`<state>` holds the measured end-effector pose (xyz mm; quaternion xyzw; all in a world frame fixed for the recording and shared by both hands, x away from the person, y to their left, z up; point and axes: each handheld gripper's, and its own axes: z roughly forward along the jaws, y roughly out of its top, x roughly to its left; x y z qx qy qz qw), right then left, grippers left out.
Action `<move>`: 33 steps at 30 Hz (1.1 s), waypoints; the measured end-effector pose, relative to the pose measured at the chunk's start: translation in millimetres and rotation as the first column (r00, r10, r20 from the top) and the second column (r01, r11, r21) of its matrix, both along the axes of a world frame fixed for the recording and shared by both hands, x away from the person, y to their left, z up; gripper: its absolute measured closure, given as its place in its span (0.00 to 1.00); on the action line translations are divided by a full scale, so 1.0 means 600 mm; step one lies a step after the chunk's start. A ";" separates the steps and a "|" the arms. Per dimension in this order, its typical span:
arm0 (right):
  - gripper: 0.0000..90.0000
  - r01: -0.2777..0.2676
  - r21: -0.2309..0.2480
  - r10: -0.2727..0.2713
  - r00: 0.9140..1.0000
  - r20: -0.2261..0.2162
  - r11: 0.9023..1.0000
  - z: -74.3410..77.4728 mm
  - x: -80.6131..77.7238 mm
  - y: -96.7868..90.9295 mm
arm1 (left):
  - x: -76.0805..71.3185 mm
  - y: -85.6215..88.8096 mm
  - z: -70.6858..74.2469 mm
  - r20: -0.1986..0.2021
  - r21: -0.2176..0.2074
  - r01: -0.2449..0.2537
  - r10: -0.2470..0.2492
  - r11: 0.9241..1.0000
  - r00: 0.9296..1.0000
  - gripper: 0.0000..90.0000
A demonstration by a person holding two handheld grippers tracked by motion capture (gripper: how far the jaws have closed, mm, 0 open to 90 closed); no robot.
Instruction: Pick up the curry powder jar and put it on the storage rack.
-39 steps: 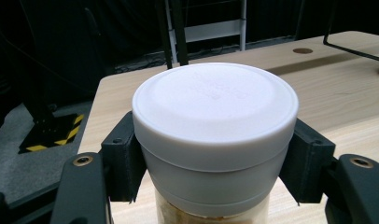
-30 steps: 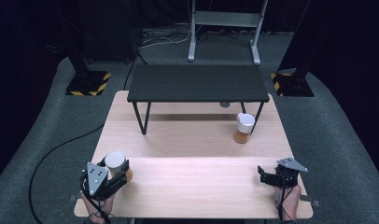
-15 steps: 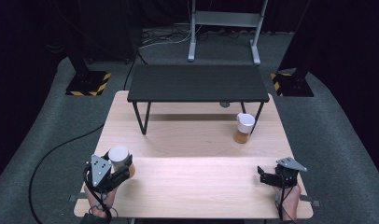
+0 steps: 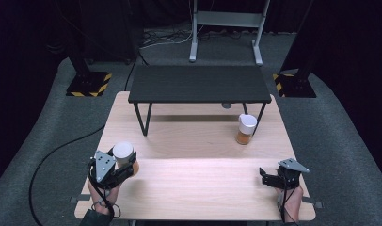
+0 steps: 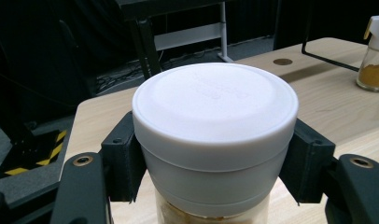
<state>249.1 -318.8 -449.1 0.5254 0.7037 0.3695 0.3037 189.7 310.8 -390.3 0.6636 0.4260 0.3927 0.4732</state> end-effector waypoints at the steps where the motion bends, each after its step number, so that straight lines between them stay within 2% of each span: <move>1: 0.00 0.001 -0.001 -0.001 1.000 0.001 1.000 0.000 0.000 0.001 | 0.002 0.000 0.001 -0.001 -0.001 0.004 -0.004 1.000 1.000 0.37; 5: 0.00 0.002 -0.001 -0.002 1.000 -0.002 1.000 0.000 0.001 0.000 | 0.010 -0.003 0.007 -0.001 0.017 0.017 -0.017 1.000 1.000 0.37; 14: 0.00 0.002 -0.008 -0.002 1.000 -0.009 1.000 0.002 0.002 0.003 | 0.024 -0.005 0.018 0.015 0.016 0.039 -0.039 0.999 0.999 0.37; 33: 0.00 -0.003 -0.018 0.002 1.000 -0.014 1.000 0.003 0.004 0.005 | 0.056 -0.007 0.033 0.014 0.014 0.052 -0.053 0.999 0.999 0.37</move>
